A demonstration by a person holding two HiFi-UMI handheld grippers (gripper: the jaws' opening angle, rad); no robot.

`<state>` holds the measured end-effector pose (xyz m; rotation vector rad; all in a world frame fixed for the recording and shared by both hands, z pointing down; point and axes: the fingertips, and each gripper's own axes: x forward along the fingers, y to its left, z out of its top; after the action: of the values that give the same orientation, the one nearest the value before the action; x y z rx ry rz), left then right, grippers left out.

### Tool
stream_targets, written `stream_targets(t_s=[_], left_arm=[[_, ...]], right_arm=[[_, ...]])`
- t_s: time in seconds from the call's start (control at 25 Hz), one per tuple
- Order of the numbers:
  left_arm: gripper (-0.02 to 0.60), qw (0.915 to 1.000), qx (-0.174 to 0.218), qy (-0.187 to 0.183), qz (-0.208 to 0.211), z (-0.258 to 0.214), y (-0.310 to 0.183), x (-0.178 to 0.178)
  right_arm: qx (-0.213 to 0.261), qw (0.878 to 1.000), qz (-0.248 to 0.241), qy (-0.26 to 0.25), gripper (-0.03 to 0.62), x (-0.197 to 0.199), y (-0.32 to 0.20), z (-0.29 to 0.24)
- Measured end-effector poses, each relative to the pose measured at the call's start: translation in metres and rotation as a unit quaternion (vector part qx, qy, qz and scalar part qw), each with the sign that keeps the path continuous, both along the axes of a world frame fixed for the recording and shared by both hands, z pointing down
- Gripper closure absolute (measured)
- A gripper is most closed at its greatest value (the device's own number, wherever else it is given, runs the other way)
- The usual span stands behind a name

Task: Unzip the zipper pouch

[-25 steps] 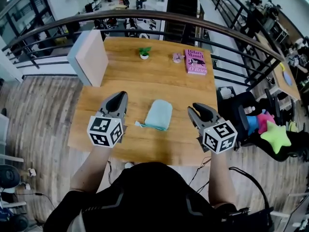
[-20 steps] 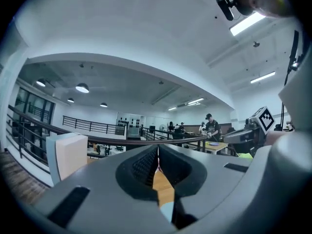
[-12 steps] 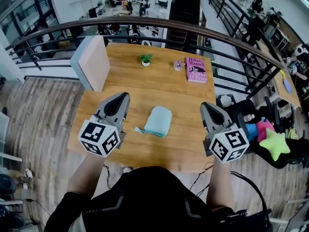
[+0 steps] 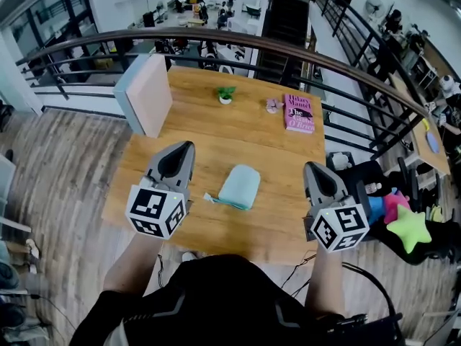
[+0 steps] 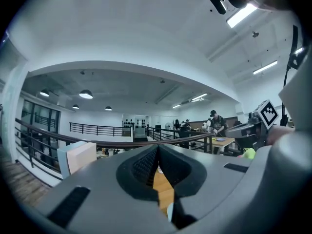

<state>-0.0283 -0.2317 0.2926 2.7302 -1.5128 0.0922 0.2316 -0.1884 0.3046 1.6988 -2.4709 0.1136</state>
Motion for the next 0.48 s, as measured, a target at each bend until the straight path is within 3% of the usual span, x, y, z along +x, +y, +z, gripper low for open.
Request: stream_targets(t_s=[0.28, 0.48], left_arm=[[0.552, 0.9994, 0.003, -0.029, -0.020, 0.005, -0.008, 0.000], [0.552, 0.9998, -0.008, -0.014, -0.013, 0.010, -0.007, 0.008]], right_arm=[[-0.002, 1.000, -0.012, 0.019, 0.586, -0.007, -0.001, 0.006], [0.001, 1.000, -0.008, 0.026, 0.586, -0.006, -0.005, 0.003]])
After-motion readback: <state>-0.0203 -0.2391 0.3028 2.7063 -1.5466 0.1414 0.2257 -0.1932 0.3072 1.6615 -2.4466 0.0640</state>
